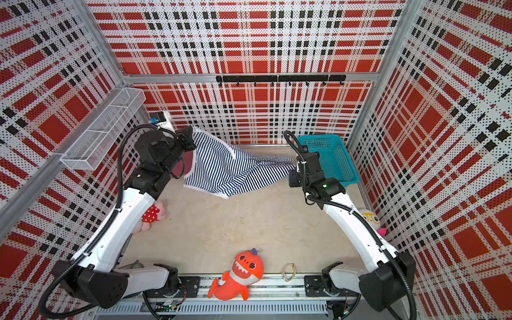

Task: Fold and stack tank tops
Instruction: Smooth out the tank top at the center of the table.

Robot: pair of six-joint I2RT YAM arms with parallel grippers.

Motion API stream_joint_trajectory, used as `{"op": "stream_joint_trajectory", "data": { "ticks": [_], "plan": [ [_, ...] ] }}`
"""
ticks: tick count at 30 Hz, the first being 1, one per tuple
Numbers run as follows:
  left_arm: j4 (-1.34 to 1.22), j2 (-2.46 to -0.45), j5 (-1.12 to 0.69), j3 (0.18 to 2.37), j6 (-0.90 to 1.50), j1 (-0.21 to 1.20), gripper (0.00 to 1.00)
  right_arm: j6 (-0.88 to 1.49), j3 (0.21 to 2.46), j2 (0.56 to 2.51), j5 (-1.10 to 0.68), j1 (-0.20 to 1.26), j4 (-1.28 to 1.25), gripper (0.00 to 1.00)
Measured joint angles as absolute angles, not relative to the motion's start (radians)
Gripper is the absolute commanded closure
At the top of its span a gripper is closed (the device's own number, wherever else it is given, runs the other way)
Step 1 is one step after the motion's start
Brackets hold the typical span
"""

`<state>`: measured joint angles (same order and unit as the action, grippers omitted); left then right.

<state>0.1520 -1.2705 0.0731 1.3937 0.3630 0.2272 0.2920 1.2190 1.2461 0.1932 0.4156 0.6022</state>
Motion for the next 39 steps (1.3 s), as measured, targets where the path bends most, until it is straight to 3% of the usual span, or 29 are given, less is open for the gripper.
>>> {"op": "stream_joint_trajectory", "data": {
  "ticks": [8,14,17,18,21,24,28,32,39],
  "plan": [
    [0.162,-1.285,-0.060,1.151,0.372,0.125,1.00,0.284,1.019,1.242,0.080,0.416,0.566,1.00],
    [0.090,-1.450,-0.127,0.875,0.421,0.107,1.00,0.341,0.737,1.245,-0.012,0.427,0.548,1.00],
    [0.060,-1.551,-0.136,0.837,0.441,0.085,1.00,0.368,0.646,1.233,-0.046,0.431,0.551,0.91],
    [0.042,-1.580,-0.135,0.836,0.447,0.079,0.97,0.380,0.625,1.219,-0.057,0.432,0.553,0.85],
    [-0.025,-1.641,-0.134,0.849,0.461,0.071,0.61,0.409,0.609,1.188,-0.088,0.436,0.564,0.74],
    [-0.054,-1.701,-0.126,0.909,0.462,0.068,0.35,0.439,0.648,1.194,-0.068,0.437,0.612,0.61],
    [-0.057,-1.708,-0.101,0.984,0.445,0.068,0.23,0.474,0.698,1.194,-0.014,0.438,0.678,0.48],
    [-0.023,-1.627,-0.029,1.003,0.419,0.088,0.23,0.507,0.730,1.159,0.018,0.438,0.726,0.47],
    [0.010,-1.449,0.041,0.928,0.423,0.280,0.48,0.577,0.772,1.134,0.020,0.438,0.683,0.55]
  ]
}}
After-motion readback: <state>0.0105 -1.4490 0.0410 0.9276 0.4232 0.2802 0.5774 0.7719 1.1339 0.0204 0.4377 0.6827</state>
